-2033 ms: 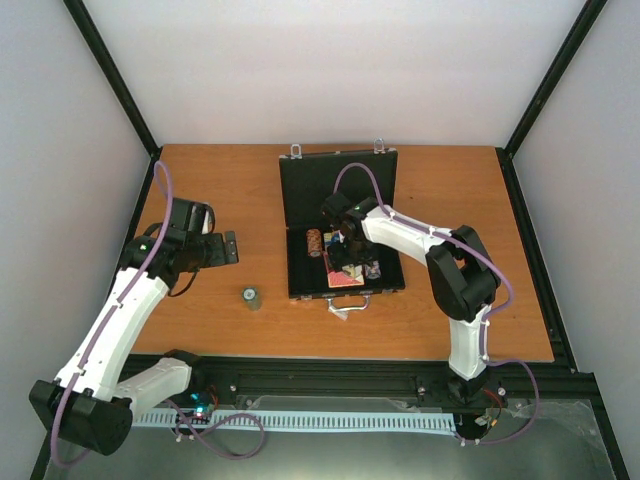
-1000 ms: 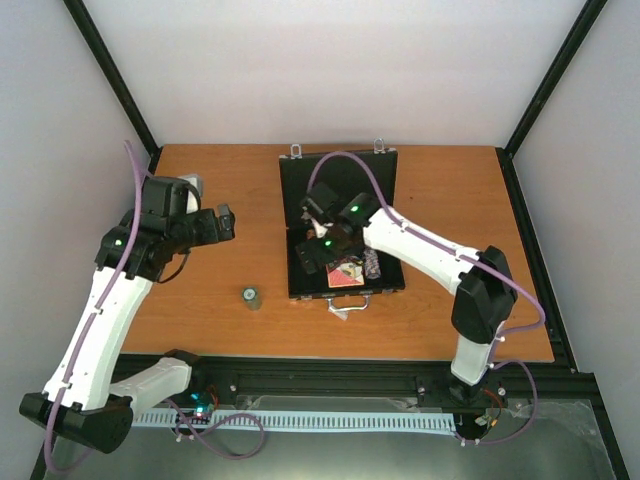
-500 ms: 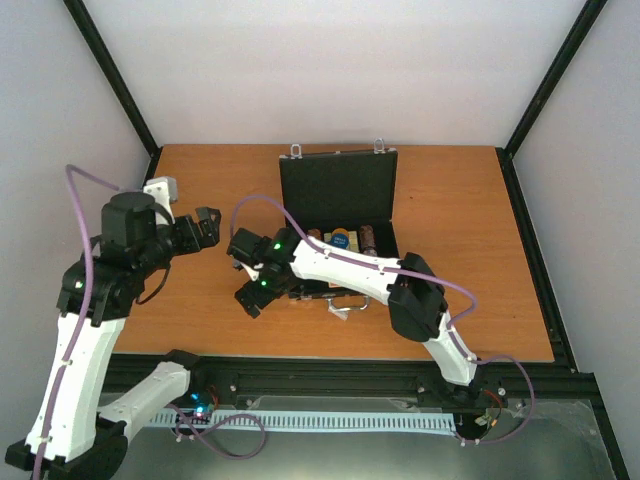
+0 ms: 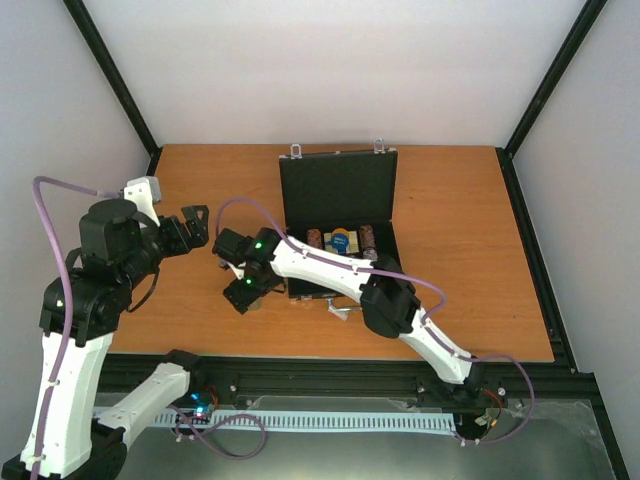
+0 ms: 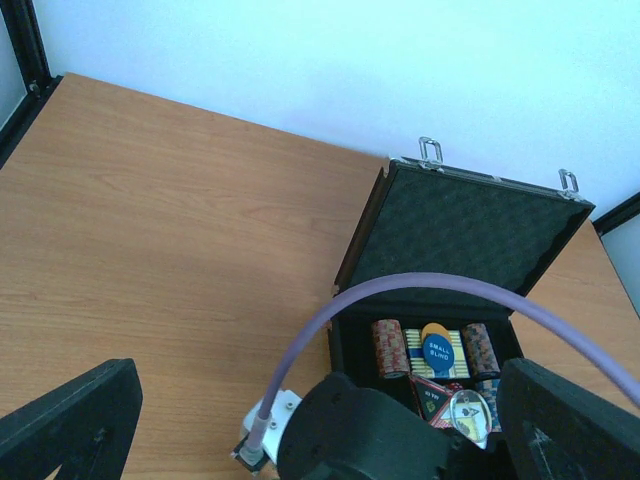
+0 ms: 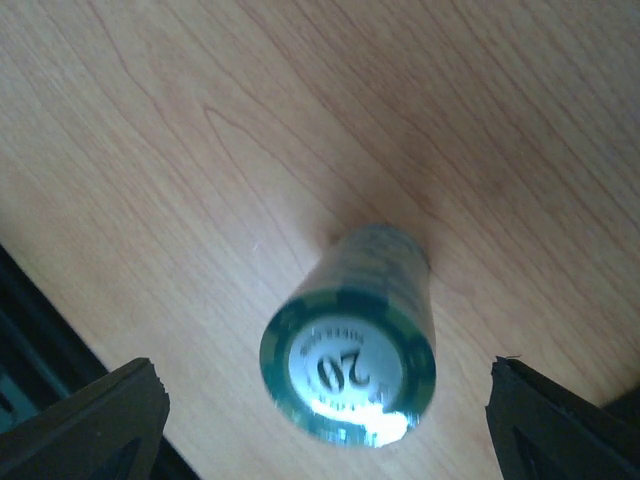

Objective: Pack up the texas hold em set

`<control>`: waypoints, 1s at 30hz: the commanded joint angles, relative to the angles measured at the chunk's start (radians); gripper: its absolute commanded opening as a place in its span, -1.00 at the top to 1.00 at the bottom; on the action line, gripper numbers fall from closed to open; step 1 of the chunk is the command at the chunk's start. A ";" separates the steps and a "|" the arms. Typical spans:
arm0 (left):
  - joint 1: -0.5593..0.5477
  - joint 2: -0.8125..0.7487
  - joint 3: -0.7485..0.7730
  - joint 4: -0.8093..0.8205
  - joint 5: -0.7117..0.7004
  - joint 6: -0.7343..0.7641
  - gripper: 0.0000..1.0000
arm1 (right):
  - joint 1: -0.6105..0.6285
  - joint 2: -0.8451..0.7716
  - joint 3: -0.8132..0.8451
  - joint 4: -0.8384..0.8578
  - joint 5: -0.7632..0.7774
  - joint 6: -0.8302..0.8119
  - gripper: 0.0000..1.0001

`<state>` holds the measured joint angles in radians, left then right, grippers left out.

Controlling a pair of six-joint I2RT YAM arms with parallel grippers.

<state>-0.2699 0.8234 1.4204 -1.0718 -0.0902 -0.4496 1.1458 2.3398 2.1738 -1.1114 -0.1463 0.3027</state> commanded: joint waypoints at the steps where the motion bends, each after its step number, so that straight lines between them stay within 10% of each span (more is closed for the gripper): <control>1: 0.003 0.000 0.034 -0.013 -0.012 -0.009 -1.00 | 0.004 0.075 0.088 -0.048 0.019 -0.010 -0.72; 30: 0.003 0.000 -0.004 0.006 -0.015 0.003 -0.99 | -0.051 -0.099 -0.072 0.008 0.113 -0.052 0.59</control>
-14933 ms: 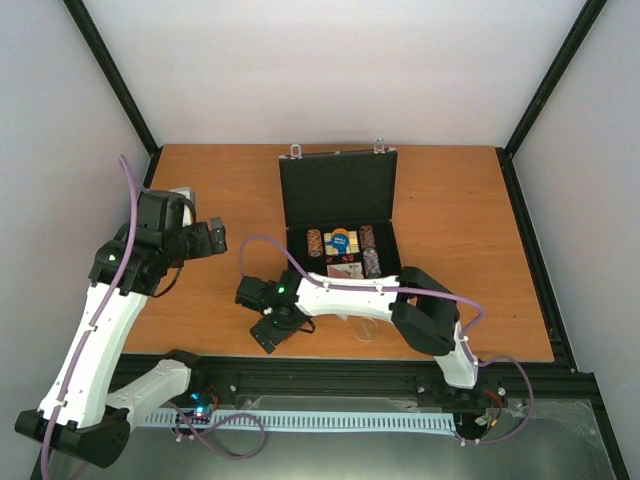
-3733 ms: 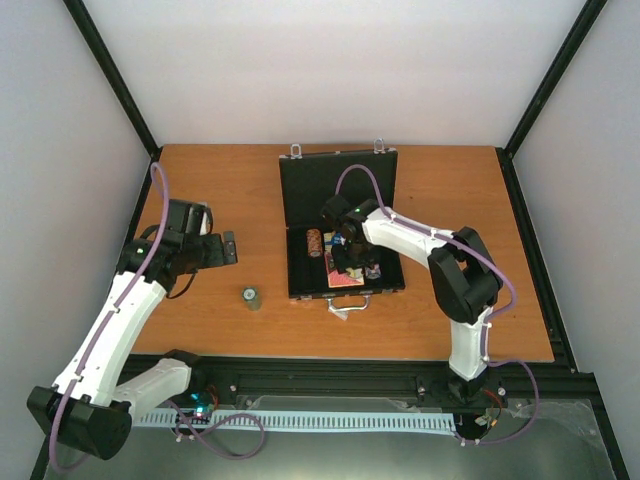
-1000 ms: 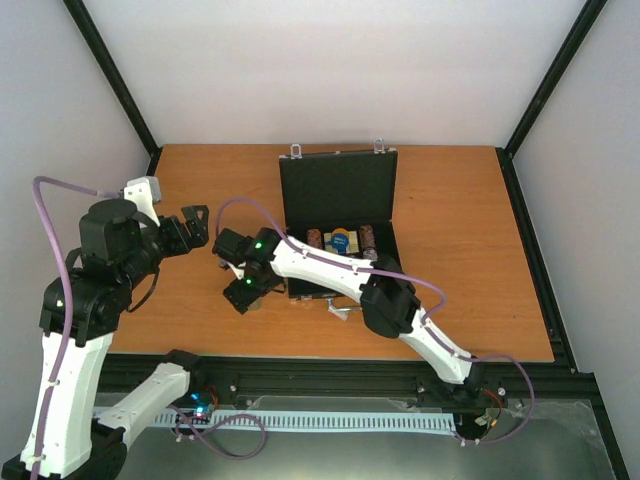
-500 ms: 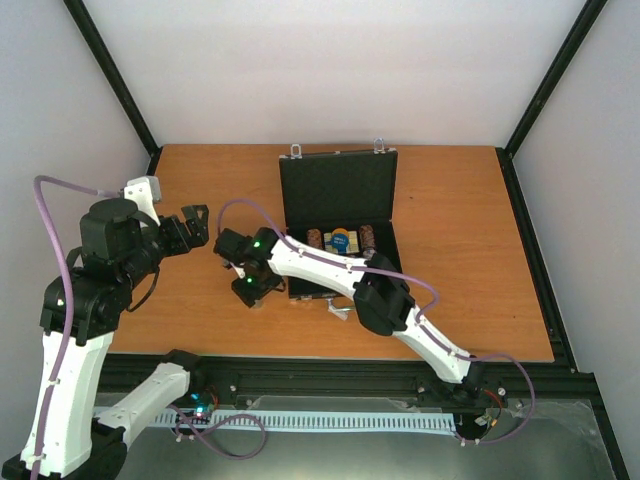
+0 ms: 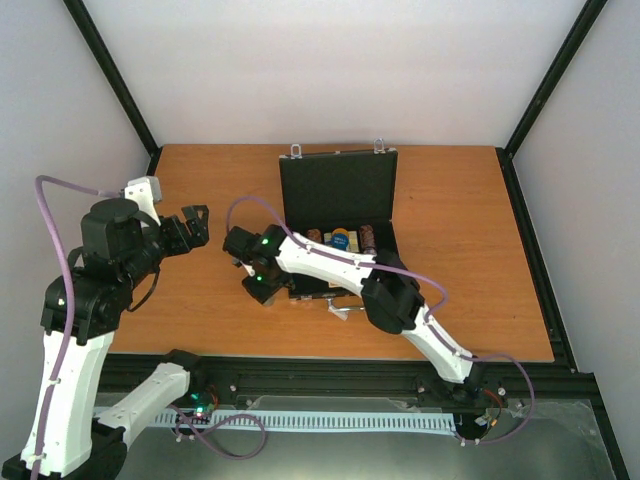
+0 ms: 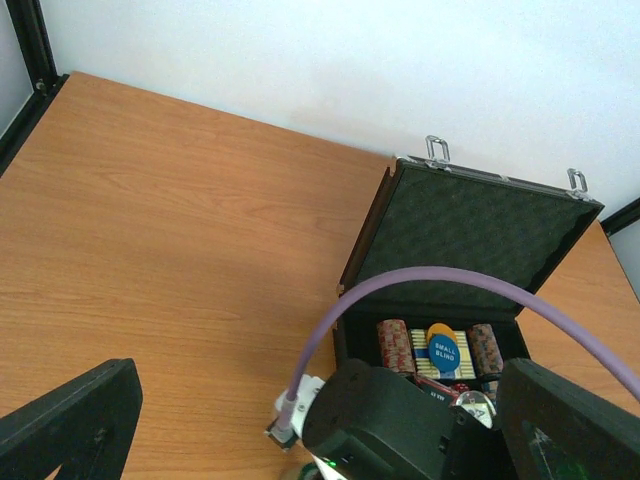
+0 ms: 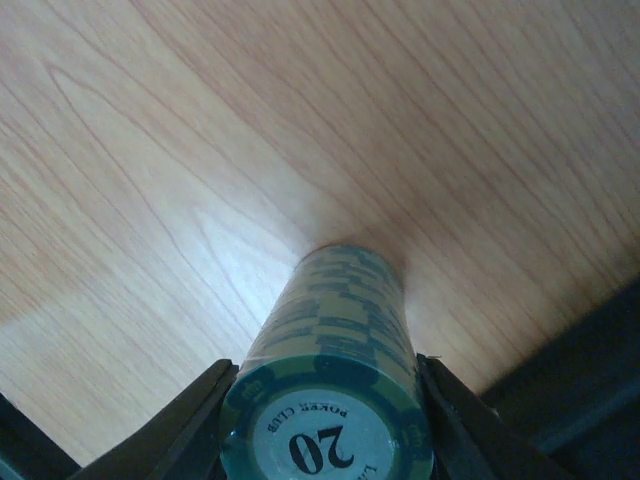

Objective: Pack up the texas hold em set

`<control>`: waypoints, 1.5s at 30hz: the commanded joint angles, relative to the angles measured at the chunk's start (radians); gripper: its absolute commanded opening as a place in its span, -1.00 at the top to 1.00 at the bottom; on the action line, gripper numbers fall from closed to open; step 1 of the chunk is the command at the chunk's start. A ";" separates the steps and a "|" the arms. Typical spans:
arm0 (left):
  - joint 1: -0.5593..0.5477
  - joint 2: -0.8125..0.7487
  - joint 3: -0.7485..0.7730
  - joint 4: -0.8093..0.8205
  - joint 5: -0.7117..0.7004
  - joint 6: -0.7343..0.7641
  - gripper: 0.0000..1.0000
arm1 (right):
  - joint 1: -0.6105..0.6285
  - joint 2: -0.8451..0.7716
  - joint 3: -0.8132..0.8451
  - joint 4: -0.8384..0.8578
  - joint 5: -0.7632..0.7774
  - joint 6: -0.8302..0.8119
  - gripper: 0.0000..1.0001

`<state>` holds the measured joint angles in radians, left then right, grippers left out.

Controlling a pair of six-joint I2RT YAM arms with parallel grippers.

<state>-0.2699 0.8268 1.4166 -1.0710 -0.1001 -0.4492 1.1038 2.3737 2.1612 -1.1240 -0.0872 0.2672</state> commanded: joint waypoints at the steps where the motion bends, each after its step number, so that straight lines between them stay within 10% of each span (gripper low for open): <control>1: 0.003 -0.005 -0.002 0.004 -0.011 0.003 -1.00 | -0.009 -0.163 -0.083 0.031 0.063 -0.015 0.60; 14: 0.003 -0.025 -0.062 0.023 0.005 -0.018 -0.99 | -0.052 -0.471 -0.425 0.140 0.341 0.066 0.63; 45: 0.003 -0.017 -0.122 0.059 0.007 -0.010 -1.00 | -0.091 -0.498 -0.776 0.533 0.518 0.011 0.70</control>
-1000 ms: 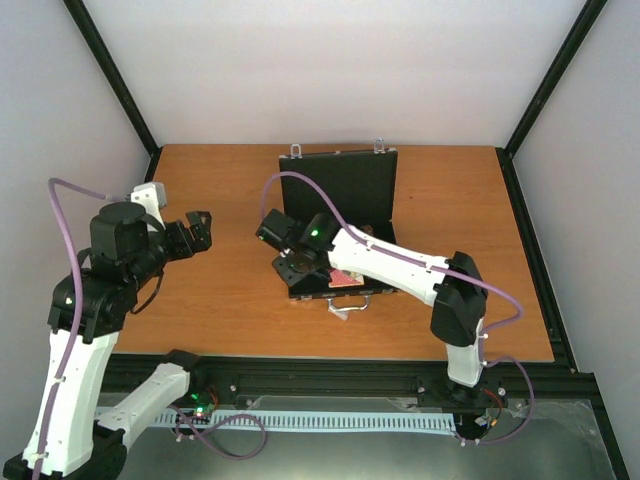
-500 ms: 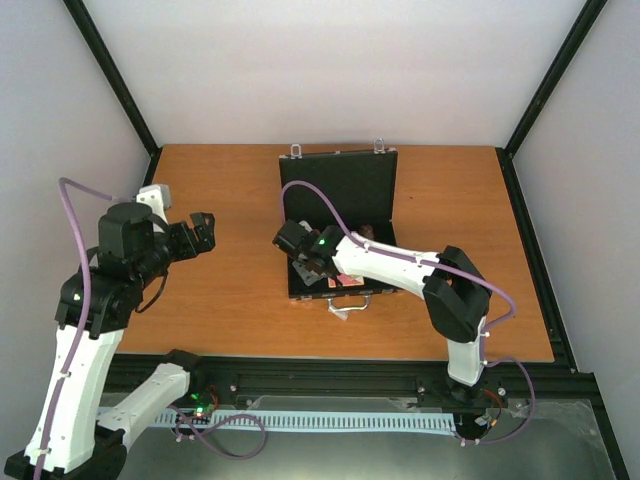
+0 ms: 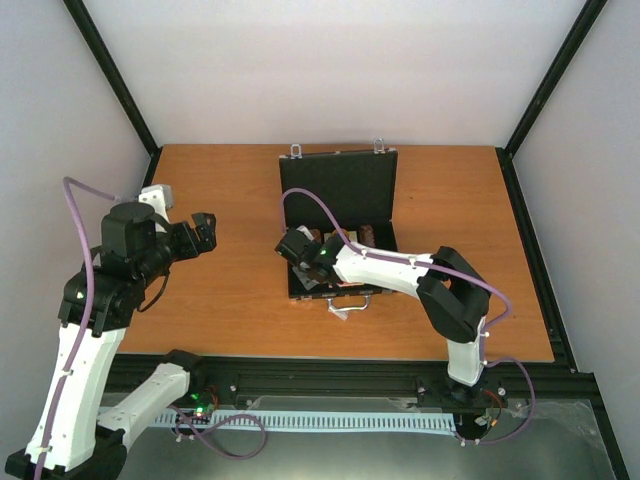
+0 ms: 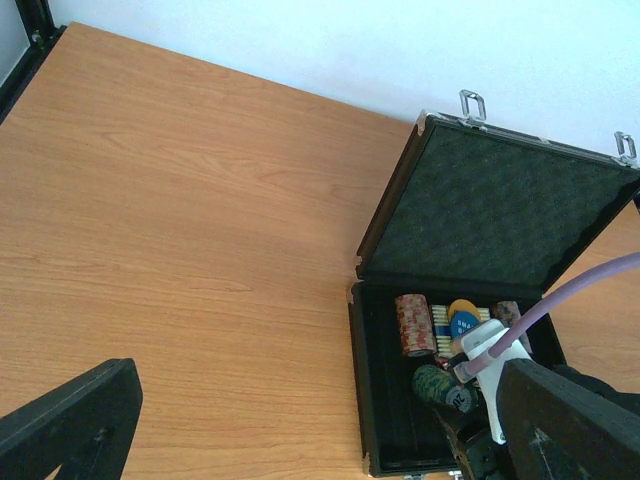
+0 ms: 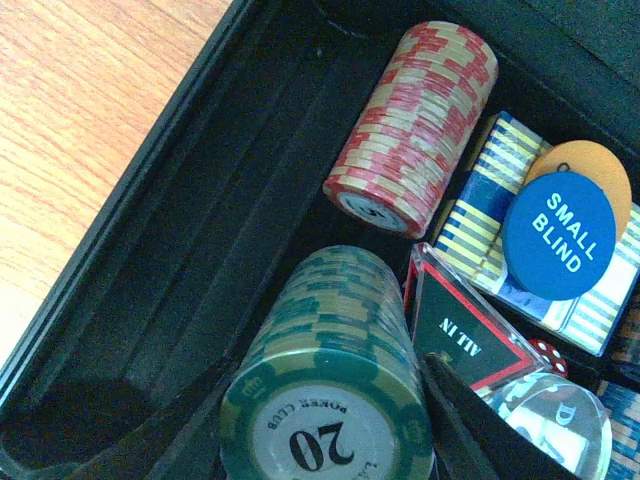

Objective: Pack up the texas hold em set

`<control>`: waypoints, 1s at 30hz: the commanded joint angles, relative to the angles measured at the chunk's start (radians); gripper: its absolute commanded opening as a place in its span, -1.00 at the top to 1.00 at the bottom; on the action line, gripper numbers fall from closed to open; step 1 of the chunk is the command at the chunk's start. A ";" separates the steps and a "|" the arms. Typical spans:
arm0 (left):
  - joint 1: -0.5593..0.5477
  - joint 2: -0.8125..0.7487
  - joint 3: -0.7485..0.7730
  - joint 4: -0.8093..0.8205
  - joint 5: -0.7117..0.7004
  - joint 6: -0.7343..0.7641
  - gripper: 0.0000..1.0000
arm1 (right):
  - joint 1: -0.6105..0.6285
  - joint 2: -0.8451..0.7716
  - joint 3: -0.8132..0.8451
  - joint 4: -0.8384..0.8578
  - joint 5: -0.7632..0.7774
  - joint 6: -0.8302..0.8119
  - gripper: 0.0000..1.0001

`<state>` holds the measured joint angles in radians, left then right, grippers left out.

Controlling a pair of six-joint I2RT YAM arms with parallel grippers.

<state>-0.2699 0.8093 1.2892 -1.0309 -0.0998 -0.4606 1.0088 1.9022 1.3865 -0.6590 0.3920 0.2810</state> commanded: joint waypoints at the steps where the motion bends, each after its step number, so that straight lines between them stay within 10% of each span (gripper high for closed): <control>1: 0.003 -0.001 0.005 0.017 0.006 0.004 -1.00 | 0.004 -0.030 0.000 0.071 0.042 -0.004 0.70; 17: 0.003 -0.004 -0.004 0.006 0.001 0.014 -1.00 | 0.004 -0.012 -0.066 0.116 0.072 0.007 0.68; 30: 0.003 -0.001 -0.010 0.014 -0.006 0.005 -0.99 | 0.004 -0.086 -0.018 -0.086 -0.002 0.001 -0.36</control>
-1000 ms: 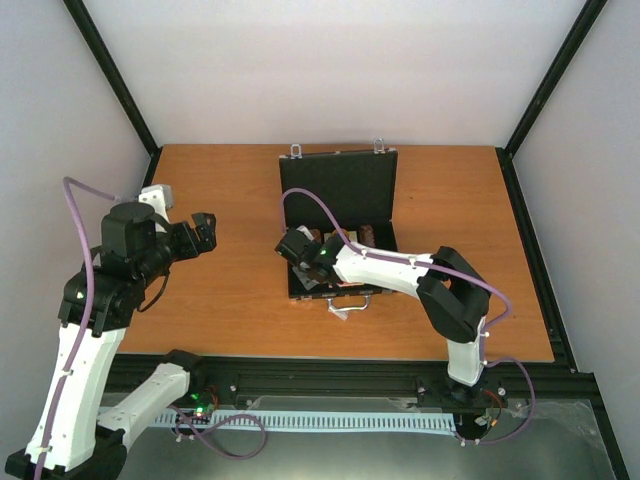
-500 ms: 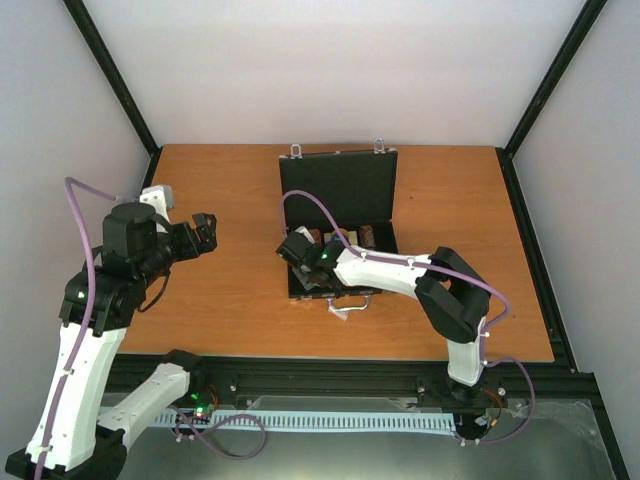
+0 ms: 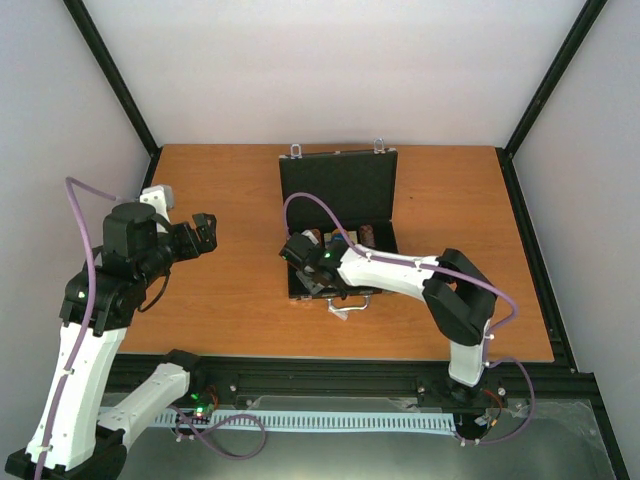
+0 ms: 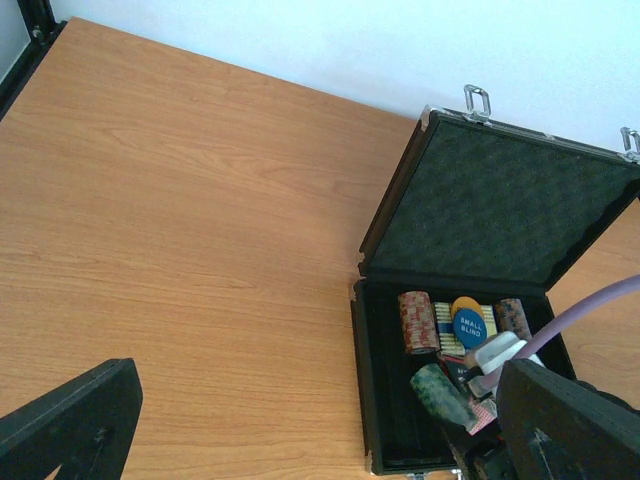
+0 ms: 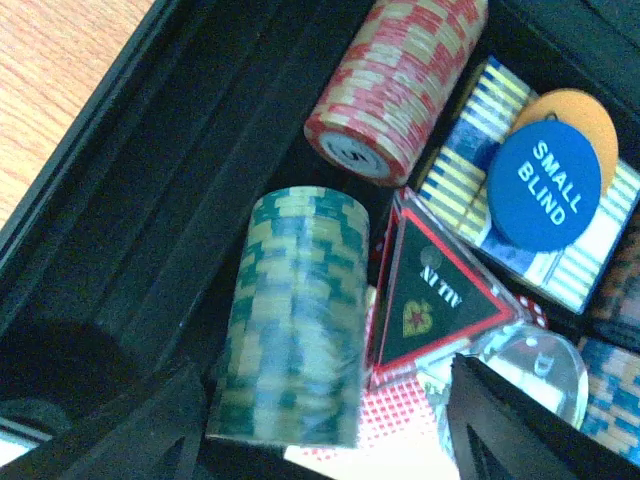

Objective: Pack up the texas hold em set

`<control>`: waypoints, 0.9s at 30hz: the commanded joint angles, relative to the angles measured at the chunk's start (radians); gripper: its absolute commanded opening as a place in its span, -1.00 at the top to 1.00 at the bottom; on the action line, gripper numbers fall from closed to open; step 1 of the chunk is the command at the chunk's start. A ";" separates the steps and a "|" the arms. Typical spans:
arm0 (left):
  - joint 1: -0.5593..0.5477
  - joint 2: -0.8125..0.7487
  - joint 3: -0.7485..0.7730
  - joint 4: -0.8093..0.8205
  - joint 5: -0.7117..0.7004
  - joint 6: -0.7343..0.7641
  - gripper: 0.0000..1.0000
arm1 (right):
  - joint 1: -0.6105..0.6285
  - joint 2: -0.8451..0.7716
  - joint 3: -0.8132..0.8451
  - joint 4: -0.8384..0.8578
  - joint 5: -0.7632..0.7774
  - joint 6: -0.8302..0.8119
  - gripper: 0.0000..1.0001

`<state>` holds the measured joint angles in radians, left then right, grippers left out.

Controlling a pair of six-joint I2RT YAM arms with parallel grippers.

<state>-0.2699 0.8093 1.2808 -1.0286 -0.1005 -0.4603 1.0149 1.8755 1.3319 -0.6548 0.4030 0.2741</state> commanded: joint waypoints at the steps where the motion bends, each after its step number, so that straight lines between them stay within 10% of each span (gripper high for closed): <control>1: 0.003 -0.001 -0.003 0.010 -0.006 0.004 -0.99 | -0.002 -0.065 0.038 -0.100 -0.030 0.007 -0.42; 16: 0.003 0.005 -0.009 0.010 -0.008 -0.014 -1.00 | -0.021 -0.122 0.092 -0.250 -0.159 -0.025 -0.98; 27: 0.003 0.055 -0.009 -0.036 -0.006 -0.029 -1.00 | -0.218 -0.237 0.107 -0.245 -0.302 0.028 -1.00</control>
<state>-0.2699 0.8417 1.2652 -1.0416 -0.1055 -0.4694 0.8776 1.7313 1.4059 -0.8940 0.1566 0.2771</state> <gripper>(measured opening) 0.998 1.000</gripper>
